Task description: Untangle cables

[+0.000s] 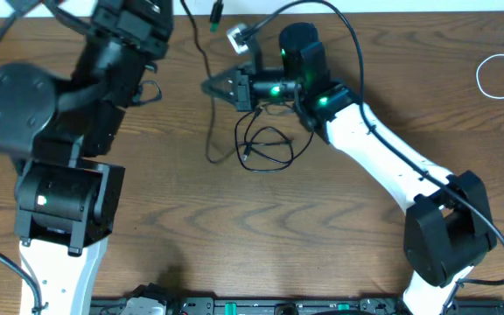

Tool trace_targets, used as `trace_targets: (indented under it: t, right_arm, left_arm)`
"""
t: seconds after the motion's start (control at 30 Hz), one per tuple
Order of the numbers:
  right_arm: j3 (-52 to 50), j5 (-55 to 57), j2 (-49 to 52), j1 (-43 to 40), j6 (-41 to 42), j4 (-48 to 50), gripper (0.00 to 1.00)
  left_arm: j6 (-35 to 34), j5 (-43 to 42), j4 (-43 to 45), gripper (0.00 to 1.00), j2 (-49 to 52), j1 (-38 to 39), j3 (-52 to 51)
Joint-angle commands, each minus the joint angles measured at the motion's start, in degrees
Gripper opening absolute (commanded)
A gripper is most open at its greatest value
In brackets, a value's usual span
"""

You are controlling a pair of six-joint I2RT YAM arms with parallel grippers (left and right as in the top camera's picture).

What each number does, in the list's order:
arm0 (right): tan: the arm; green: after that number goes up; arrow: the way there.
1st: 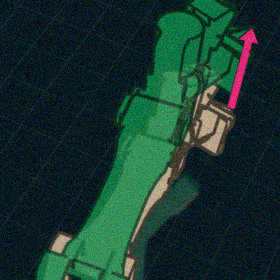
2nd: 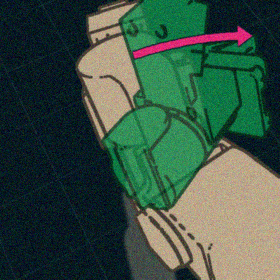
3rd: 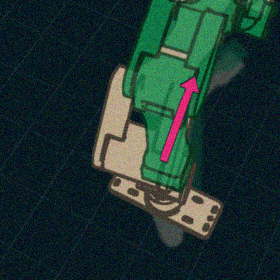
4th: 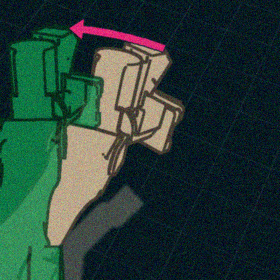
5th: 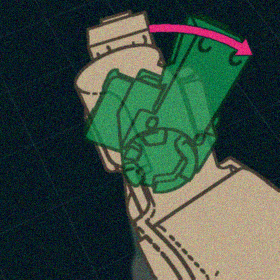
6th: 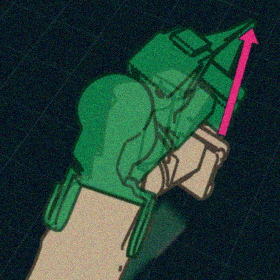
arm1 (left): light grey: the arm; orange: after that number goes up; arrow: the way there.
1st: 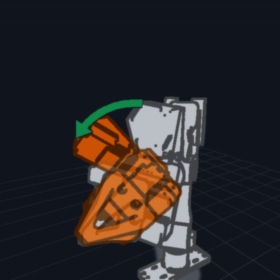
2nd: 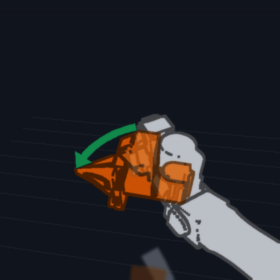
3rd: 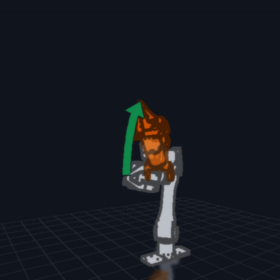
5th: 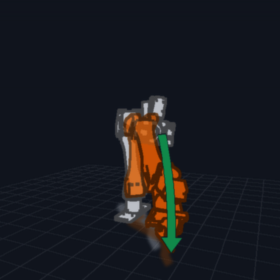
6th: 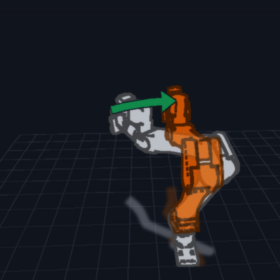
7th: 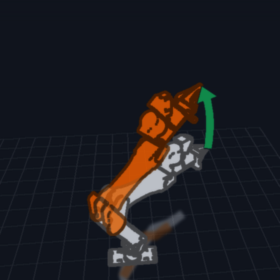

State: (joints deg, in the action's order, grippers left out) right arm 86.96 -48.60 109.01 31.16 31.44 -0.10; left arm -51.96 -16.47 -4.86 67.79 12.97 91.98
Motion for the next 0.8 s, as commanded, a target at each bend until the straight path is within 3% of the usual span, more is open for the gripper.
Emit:
trace_targets:
  t: [0.0, 0.13, 0.33, 0.57, 0.77]
  right_arm:
    - [0.0, 6.88, -1.16, -3.43, -8.02, -7.85, 0.01]
    - [0.13, 15.23, -5.4, -9.01, -14.16, -19.41, 0.01]
    - [1.97, 22.75, -14.99, -19.39, -15.26, -28.74, 0.01]
    - [5.29, 22.14, -25.9, -30.4, -12.55, -30.95, 0.01]
    - [6.1, 21.9, -32.57, -31.76, -11.06, -27.76, 0.01]
  left_arm:
    - [9.4, 1.14, -5.64, 0.08, -0.17, 0.07, 1.2]
    - [14.12, 2.19, -16.87, 0.09, 0.81, 0.07, 1.2]
    - [17.59, 2.19, -28.3, 0.17, 3.52, 0.07, 1.2]
    - [20.28, 2.16, -34.64, 0.24, 7.26, 0.07, 1.2]
    - [21.79, 1.92, -36.54, 0.34, 9.97, 0.09, 1.11]
